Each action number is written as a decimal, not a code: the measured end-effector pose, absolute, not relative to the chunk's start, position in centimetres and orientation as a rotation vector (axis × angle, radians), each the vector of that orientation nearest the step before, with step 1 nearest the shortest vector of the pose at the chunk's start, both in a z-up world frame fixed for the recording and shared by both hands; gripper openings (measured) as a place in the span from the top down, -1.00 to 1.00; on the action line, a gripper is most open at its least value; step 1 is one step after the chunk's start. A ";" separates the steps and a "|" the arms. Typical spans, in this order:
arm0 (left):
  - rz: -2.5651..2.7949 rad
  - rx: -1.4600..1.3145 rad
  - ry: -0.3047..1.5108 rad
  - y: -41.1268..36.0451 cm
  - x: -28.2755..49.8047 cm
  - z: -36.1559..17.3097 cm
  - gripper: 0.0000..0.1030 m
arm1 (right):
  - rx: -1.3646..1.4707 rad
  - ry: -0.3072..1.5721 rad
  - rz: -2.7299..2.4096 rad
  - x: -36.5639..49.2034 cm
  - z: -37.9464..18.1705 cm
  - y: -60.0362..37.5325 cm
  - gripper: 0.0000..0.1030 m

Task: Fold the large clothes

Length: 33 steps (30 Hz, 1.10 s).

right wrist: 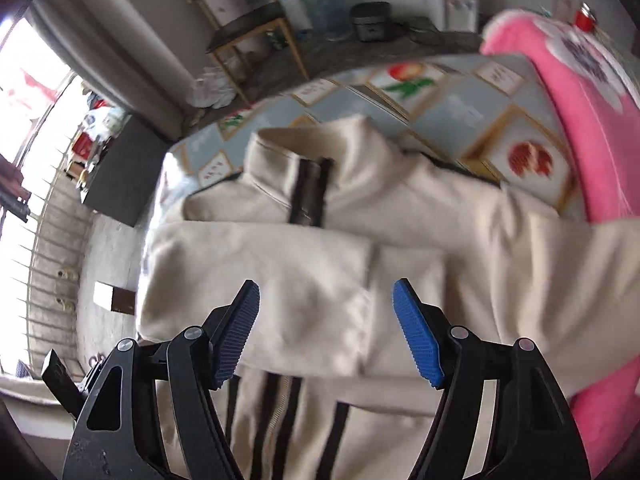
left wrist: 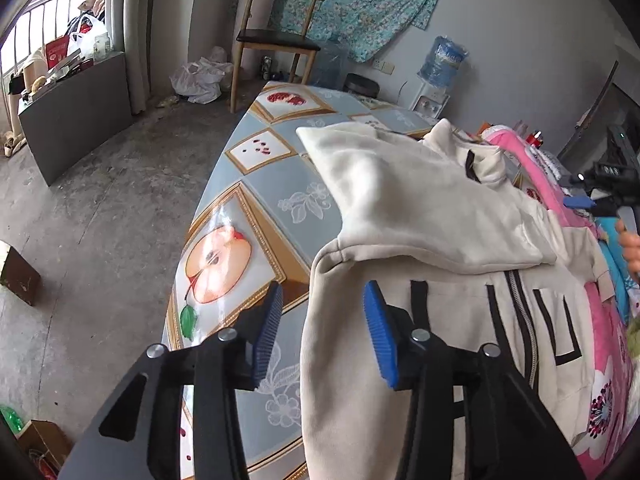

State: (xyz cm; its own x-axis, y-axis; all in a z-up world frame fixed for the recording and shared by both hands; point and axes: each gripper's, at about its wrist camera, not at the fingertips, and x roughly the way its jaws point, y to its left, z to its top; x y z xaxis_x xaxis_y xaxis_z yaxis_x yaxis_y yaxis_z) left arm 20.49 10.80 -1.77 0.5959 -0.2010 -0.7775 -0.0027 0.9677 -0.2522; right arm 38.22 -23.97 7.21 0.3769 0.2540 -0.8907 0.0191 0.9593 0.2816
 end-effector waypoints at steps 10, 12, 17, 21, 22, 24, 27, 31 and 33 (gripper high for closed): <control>-0.089 -0.208 0.917 9.7 18.6 0.5 0.20 | 0.269 1.238 -0.011 35.2 -0.6 -27.5 0.05; -0.091 -0.183 0.895 9.3 18.8 1.7 0.17 | 0.282 1.239 -0.008 35.7 -1.3 -27.5 0.53; -0.099 -0.161 0.870 8.3 20.0 3.2 0.13 | 0.270 1.183 0.017 34.2 -0.6 -27.4 0.93; -0.072 -0.147 0.881 8.3 21.1 2.9 0.13 | 0.347 1.075 0.081 31.0 3.3 -28.4 0.93; -0.067 -0.145 0.886 8.3 21.4 2.7 0.13 | 0.342 1.062 0.086 30.5 3.9 -28.6 0.93; -0.061 -0.137 0.898 8.2 22.0 2.1 0.13 | 0.314 1.069 0.055 30.3 3.5 -29.2 0.93; -0.053 -0.115 0.926 7.6 23.3 1.0 0.13 | 0.319 1.144 0.024 31.5 0.1 -30.1 0.93; -0.055 -0.081 0.940 6.5 26.0 0.3 0.13 | 0.335 1.122 0.032 32.9 -1.2 -30.9 0.92; -0.067 -0.073 0.944 5.8 27.8 0.2 0.25 | 0.324 1.103 0.029 33.2 -1.2 -30.9 0.92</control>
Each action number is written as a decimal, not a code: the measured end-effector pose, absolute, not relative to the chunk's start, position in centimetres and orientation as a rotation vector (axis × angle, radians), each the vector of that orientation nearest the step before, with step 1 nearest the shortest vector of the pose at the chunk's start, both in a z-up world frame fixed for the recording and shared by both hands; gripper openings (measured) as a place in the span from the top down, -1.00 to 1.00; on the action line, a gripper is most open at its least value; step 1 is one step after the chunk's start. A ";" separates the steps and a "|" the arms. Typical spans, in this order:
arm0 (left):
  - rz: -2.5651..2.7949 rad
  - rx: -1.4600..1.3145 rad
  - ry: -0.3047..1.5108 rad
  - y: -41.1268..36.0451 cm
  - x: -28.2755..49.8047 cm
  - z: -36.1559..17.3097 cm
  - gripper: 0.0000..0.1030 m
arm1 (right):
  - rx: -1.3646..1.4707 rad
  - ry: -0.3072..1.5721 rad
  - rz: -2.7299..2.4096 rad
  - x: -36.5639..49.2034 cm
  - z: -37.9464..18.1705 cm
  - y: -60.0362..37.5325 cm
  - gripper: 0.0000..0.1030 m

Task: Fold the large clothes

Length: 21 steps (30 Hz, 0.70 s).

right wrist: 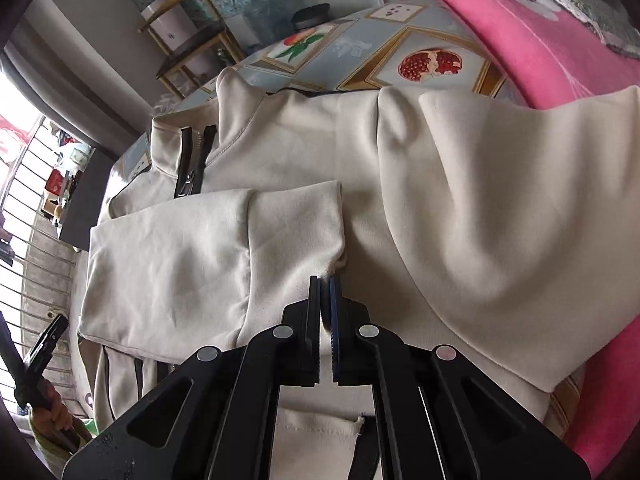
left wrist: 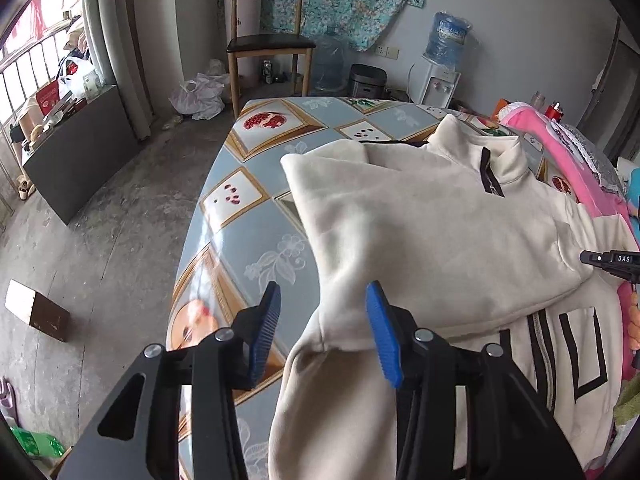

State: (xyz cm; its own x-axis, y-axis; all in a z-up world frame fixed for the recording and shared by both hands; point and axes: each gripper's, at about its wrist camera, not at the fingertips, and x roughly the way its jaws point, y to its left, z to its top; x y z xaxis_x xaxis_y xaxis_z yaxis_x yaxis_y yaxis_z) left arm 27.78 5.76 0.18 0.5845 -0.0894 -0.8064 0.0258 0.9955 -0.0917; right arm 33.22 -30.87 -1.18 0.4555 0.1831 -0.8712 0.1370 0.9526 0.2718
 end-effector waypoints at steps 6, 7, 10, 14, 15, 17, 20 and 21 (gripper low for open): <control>-0.108 0.002 1.099 3.3 33.0 -3.9 0.66 | 0.201 1.099 -0.003 33.9 -1.6 -30.0 0.83; -0.101 0.018 1.081 3.2 33.1 -4.2 0.66 | 0.178 1.094 -0.009 33.7 -1.4 -29.8 0.80; -0.113 0.028 1.081 3.2 33.8 -3.8 0.65 | 0.134 1.064 -0.035 33.2 -0.7 -29.9 0.65; -0.098 -0.040 1.041 4.5 34.7 -2.2 0.65 | 0.159 0.982 -0.007 31.9 2.1 -30.7 0.24; -0.102 -0.066 1.034 4.8 34.7 -1.7 0.65 | 0.165 0.959 0.001 31.5 2.8 -30.7 0.09; -0.112 -0.094 1.019 4.5 34.7 -0.9 0.65 | 0.179 0.929 0.008 31.1 3.7 -31.0 -0.07; -0.147 -0.096 1.014 2.9 34.5 -0.2 0.54 | 0.263 0.903 0.003 30.0 4.3 -32.9 -0.28; -0.161 -0.088 1.018 2.2 34.3 -0.2 0.48 | 0.292 0.898 -0.009 29.8 4.4 -33.6 -0.30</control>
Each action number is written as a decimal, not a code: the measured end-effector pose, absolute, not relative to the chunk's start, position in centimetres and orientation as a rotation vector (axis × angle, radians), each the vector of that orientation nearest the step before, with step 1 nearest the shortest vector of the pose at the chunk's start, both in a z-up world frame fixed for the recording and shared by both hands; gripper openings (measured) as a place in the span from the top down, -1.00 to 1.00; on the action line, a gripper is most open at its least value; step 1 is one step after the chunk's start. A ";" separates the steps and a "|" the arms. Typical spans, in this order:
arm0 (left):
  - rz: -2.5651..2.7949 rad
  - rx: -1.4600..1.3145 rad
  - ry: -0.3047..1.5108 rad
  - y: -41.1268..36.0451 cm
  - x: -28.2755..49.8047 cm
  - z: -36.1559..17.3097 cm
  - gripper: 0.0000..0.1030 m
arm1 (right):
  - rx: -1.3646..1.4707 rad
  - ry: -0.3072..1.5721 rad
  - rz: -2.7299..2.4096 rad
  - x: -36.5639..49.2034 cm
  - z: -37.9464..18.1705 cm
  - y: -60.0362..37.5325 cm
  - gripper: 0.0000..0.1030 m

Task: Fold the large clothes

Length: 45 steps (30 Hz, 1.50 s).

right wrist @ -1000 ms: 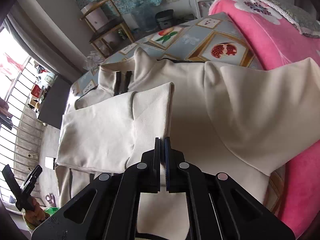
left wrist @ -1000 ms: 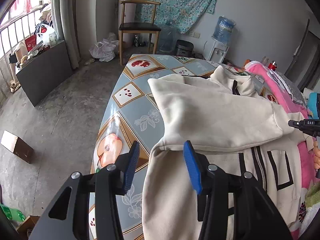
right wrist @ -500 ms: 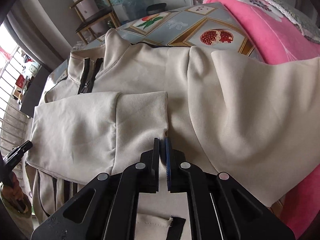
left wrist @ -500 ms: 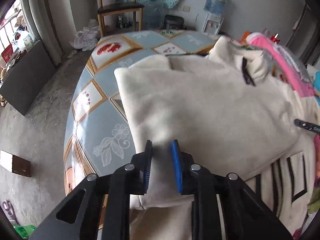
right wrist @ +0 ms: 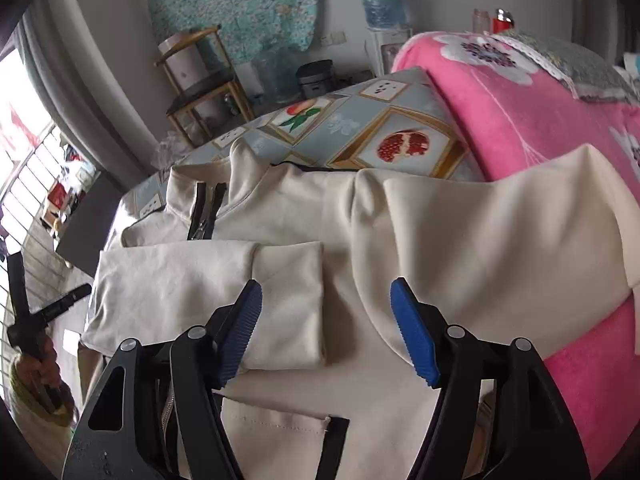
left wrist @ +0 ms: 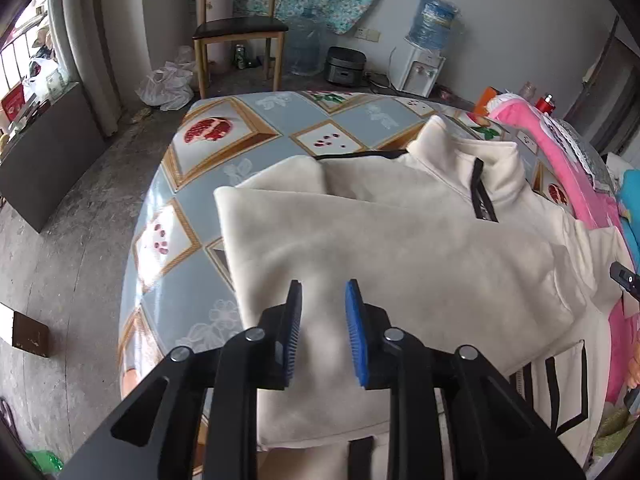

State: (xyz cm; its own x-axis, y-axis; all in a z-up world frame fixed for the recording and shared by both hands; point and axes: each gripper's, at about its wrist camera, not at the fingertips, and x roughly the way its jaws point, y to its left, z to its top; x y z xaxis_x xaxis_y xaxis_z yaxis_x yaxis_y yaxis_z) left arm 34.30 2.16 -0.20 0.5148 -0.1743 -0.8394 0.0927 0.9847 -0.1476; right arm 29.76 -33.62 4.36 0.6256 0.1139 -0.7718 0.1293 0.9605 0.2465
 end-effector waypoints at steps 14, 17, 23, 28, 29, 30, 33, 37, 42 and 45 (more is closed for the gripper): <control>-0.151 0.057 1.093 -3.9 34.6 -4.7 -0.48 | 0.303 0.845 -0.536 19.0 7.1 -51.4 -0.42; -0.144 0.080 1.084 -4.2 34.4 -4.9 -0.53 | 0.196 0.909 -0.611 19.0 5.8 -52.6 -0.42; -0.125 0.076 1.086 -4.3 34.5 -4.9 -0.57 | 0.190 1.042 -0.667 20.3 1.2 -54.7 0.90; -0.127 0.079 1.087 -4.1 34.3 -4.8 -0.57 | 0.443 0.903 -0.484 17.8 5.5 -53.8 0.91; -0.128 0.081 1.084 -4.0 34.2 -4.8 -0.57 | 0.521 0.862 -0.387 17.1 7.0 -53.2 0.91; -0.128 0.083 1.082 -4.0 34.2 -4.8 -0.57 | 0.582 0.829 -0.302 16.8 8.3 -52.6 0.91; -0.122 0.087 1.079 -3.9 34.0 -4.7 -0.57 | 0.697 0.741 -0.038 16.6 12.0 -49.8 0.91; -0.117 0.079 1.062 -3.4 33.5 -4.2 -0.57 | 0.771 0.696 0.254 19.0 15.0 -44.7 0.91; -0.137 0.052 1.025 -2.4 32.5 -3.0 -0.57 | 0.810 0.720 0.509 25.2 15.3 -38.5 0.91; -0.166 0.035 1.004 -1.6 31.5 -2.2 -0.57 | 0.798 0.797 0.579 29.7 13.7 -33.9 0.90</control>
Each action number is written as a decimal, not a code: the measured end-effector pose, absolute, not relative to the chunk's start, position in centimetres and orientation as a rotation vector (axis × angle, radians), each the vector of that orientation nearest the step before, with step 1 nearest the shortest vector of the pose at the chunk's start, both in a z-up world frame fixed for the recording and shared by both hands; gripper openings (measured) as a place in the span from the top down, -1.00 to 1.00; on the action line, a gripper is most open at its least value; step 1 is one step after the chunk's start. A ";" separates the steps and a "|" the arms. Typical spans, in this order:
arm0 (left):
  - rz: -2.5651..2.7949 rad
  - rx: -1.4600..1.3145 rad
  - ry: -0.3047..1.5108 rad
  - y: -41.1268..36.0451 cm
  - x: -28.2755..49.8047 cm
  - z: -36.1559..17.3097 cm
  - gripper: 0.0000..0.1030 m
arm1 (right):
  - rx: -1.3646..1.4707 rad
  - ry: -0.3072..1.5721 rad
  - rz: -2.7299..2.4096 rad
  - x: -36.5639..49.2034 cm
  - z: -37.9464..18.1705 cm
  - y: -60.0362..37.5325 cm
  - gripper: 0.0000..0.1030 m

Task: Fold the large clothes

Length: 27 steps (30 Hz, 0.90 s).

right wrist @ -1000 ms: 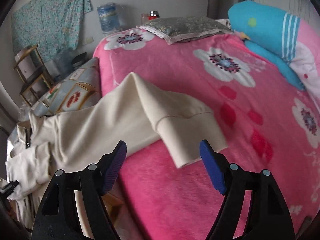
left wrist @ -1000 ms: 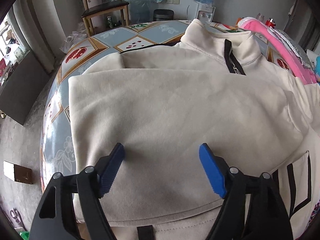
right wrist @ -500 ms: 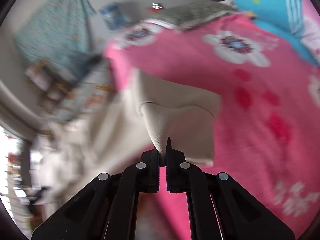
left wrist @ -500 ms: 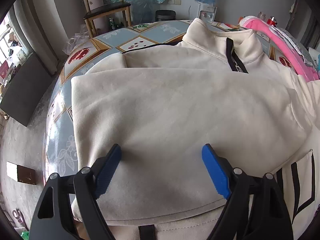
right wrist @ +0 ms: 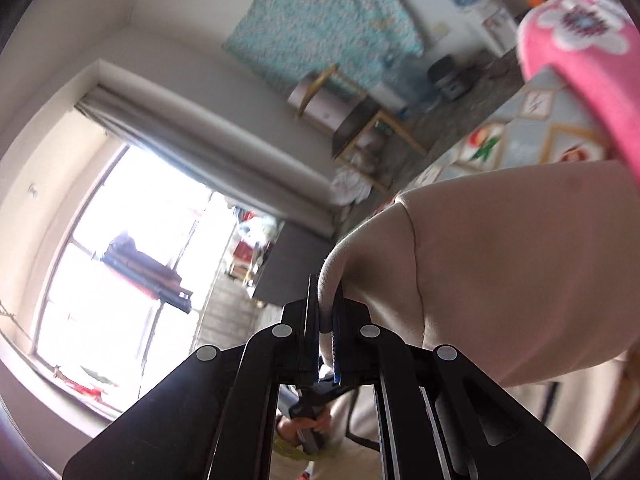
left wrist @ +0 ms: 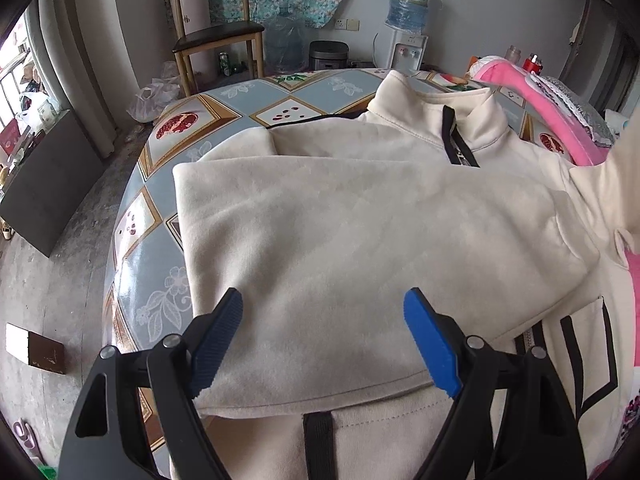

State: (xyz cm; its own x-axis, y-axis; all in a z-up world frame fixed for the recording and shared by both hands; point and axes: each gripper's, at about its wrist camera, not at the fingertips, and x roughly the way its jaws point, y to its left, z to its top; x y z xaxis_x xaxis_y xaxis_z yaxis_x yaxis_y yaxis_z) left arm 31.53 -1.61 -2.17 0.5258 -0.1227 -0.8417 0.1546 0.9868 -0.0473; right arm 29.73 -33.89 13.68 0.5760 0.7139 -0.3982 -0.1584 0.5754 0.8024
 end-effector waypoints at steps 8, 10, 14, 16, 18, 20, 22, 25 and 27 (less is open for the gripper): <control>-0.291 -0.087 0.985 0.5 29.2 -1.1 -0.57 | 0.722 1.182 0.528 39.3 1.3 -22.1 0.68; -0.320 -0.093 0.983 0.4 28.9 -1.0 -0.57 | 0.716 1.246 0.511 40.1 -1.7 -20.7 0.67; -0.370 -0.091 0.965 -0.5 28.9 -0.7 -0.57 | 0.659 1.262 0.438 39.9 -3.7 -20.6 0.02; -0.393 -0.105 0.958 -0.9 29.3 -0.5 -0.55 | 0.635 1.229 0.441 39.1 -2.9 -21.4 0.01; -0.410 -0.129 0.954 -1.4 29.9 -0.4 -0.45 | 0.627 1.173 0.450 37.8 -1.5 -22.8 -0.02; -0.425 -0.163 0.965 -2.0 30.9 -0.5 -0.32 | 0.569 1.109 0.422 36.2 0.2 -24.2 -0.03; -0.443 -0.193 0.981 -2.7 31.9 -0.6 -0.23 | 0.479 1.055 0.359 33.9 1.3 -25.5 -0.04; -0.468 -0.237 1.036 -4.0 33.9 -1.4 -0.10 | 0.380 1.037 0.273 30.3 0.6 -27.4 -0.03; -0.456 -0.261 1.085 -4.8 35.2 -2.3 0.03 | 0.352 1.047 0.226 28.0 -0.7 -28.6 0.14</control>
State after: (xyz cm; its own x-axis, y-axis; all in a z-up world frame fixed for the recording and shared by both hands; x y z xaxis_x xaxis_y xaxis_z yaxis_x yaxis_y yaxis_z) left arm 35.25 -4.79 -2.26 0.3874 -0.4786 -0.7880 0.2286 0.8779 -0.4208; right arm 27.98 -28.57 -0.74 0.4849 0.3465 -0.8030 -0.0154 0.9214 0.3883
